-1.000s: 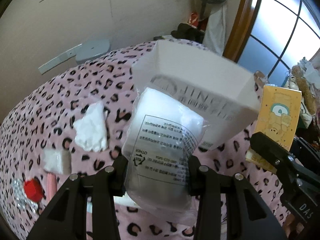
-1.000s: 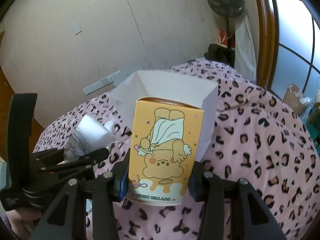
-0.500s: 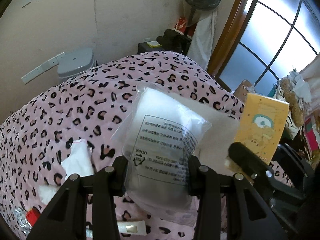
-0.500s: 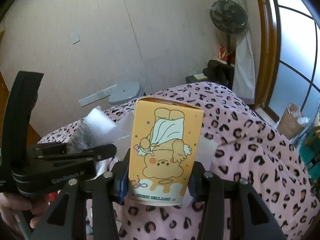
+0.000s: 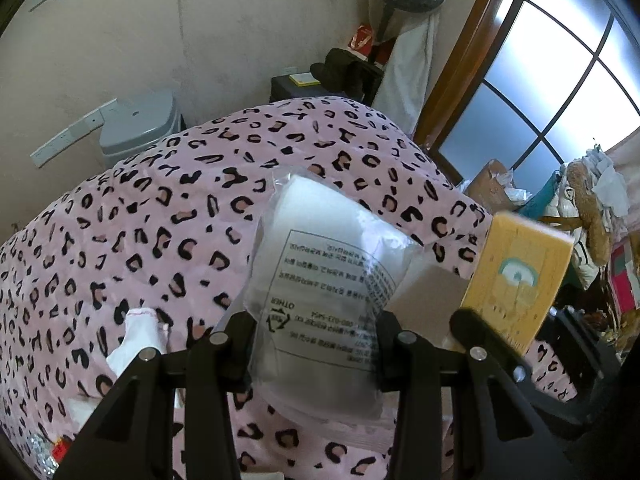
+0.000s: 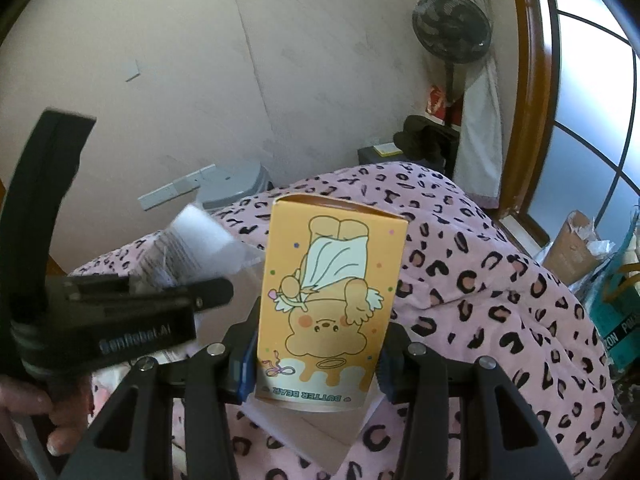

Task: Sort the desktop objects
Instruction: 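Lower both items into the paper bag and open both grippers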

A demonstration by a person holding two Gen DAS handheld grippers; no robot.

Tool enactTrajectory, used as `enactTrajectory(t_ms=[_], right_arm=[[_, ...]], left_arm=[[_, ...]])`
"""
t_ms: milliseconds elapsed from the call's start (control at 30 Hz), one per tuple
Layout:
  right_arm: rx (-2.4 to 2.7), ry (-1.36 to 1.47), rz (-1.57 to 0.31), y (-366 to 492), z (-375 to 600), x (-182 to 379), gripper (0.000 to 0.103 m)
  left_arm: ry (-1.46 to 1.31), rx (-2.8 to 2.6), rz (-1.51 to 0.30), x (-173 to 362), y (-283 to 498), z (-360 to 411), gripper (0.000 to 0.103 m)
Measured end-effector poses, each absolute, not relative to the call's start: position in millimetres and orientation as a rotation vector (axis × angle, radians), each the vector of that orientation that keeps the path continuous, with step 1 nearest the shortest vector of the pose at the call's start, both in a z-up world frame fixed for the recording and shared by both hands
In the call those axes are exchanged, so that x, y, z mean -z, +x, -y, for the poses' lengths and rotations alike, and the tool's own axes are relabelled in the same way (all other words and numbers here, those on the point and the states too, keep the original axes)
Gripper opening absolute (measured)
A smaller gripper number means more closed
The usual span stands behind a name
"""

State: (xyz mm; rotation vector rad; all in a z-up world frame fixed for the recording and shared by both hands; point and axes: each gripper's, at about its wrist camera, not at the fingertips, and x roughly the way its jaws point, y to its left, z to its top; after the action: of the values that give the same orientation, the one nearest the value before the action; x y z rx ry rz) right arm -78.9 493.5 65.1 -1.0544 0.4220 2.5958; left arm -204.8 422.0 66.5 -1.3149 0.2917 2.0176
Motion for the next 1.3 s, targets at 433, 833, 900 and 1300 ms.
enactTrajectory(t_ms=[433,833,900,1300], right_arm=[[-2.573,-1.178,-0.347,-93,-485,-34,0.047],[-2.546,-1.270,-0.365,-98,-484,-30,0.052],[-2.540,-1.276,-0.374,-97,-484,-31,0.053],[-2.534,-1.227,-0.404,-81,-493,-63,0.056]], left_arm=[[-1.395,-1.945,-0.283,-24,-207,-431,0.042],[-1.377,-1.978,-0.286,-28,-204,-420,0.059],[-1.376,-1.981,-0.278,-31,-205,-418,0.061],[-1.373,-1.996,-0.264,-51,-198,-411,0.075]])
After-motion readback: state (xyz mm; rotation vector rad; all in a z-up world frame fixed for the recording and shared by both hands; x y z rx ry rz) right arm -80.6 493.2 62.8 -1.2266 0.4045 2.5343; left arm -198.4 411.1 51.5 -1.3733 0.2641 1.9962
